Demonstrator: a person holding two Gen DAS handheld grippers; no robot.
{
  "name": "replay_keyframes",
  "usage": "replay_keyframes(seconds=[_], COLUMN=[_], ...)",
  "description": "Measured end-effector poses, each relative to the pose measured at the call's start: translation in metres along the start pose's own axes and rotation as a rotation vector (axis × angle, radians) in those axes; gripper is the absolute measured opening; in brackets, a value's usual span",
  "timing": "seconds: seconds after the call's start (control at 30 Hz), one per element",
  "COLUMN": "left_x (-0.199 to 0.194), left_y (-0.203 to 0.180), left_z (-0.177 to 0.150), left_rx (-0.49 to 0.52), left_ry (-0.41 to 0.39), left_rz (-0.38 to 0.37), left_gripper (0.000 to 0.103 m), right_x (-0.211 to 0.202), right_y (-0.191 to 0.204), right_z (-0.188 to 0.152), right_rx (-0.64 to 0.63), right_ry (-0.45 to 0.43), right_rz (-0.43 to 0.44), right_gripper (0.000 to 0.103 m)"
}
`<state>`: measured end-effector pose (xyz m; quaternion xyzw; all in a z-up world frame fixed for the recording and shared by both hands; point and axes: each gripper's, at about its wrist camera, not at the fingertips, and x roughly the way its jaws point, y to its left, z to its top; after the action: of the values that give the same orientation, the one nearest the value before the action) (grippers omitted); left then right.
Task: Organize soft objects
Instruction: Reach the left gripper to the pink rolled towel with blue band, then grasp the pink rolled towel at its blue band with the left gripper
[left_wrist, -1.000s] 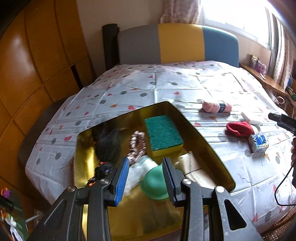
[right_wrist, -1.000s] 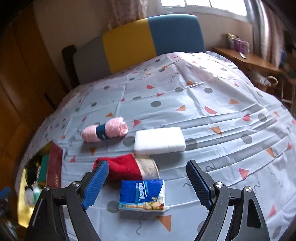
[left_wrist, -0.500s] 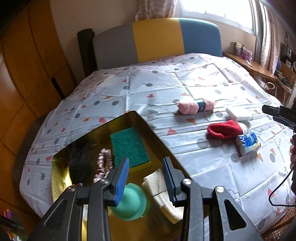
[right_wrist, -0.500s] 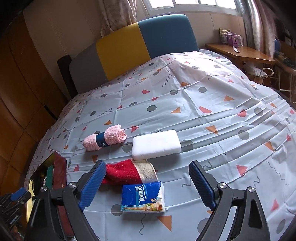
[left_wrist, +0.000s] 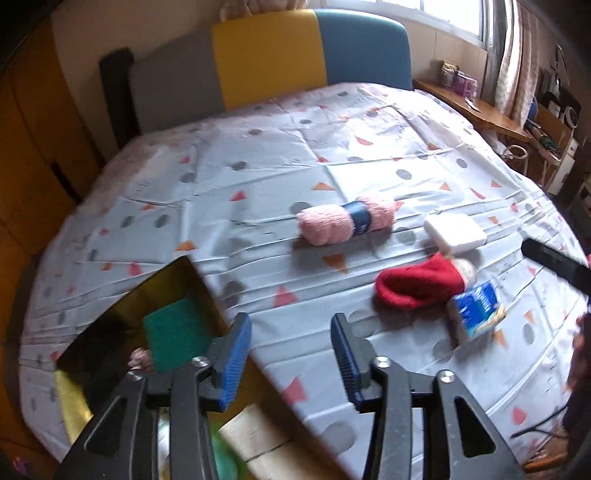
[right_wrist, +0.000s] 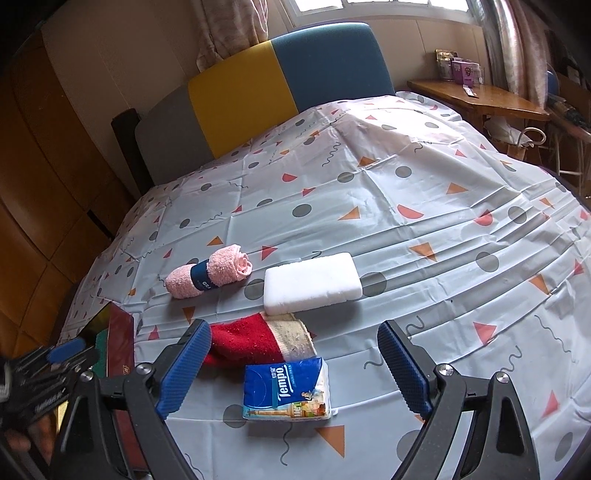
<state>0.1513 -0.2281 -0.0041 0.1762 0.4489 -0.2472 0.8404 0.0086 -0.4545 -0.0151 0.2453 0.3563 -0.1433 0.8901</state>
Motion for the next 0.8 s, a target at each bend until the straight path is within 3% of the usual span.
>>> replay_keyframes(seconds=[0.1, 0.2, 0.23, 0.43, 0.53, 0.77, 0.8], left_x=[0.019, 0.039, 0.045, 0.090, 0.113, 0.141, 0.144], left_y=[-0.007, -0.022, -0.026, -0.057, -0.072, -0.084, -0.086], left_z=[0.019, 0.039, 0.045, 0.073, 0.081, 0.098, 0.097], left_rx=[0.008, 0.074, 0.100, 0.258, 0.378, 0.443, 0.447], left_ry=[0.030, 0.044, 0.052, 0.092, 0.092, 0.084, 0.088], left_rz=[-0.044, -0.043, -0.041, -0.009, 0.071, 0.062, 0.056], left_gripper=[0.054, 0.073, 0.075, 0.080, 0.080, 0.080, 0.072], right_x=[0.000, 0.001, 0.002, 0.002, 0.003, 0.005, 0.005], right_y=[0.000, -0.002, -0.002, -0.004, -0.007, -0.014, -0.015], right_z=[0.000, 0.001, 0.001, 0.000, 0.001, 0.002, 0.002], right_rx=[0.006, 0.015, 0.016, 0.032, 0.050, 0.096, 0.099], right_ry=[0.000, 0.010, 0.012, 0.019, 0.024, 0.034, 0.034], right_rz=[0.009, 0.020, 0.023, 0.040, 0.046, 0.071, 0.072], right_gripper=[0.092, 0.093, 0.093, 0.093, 0.093, 0.094, 0.094])
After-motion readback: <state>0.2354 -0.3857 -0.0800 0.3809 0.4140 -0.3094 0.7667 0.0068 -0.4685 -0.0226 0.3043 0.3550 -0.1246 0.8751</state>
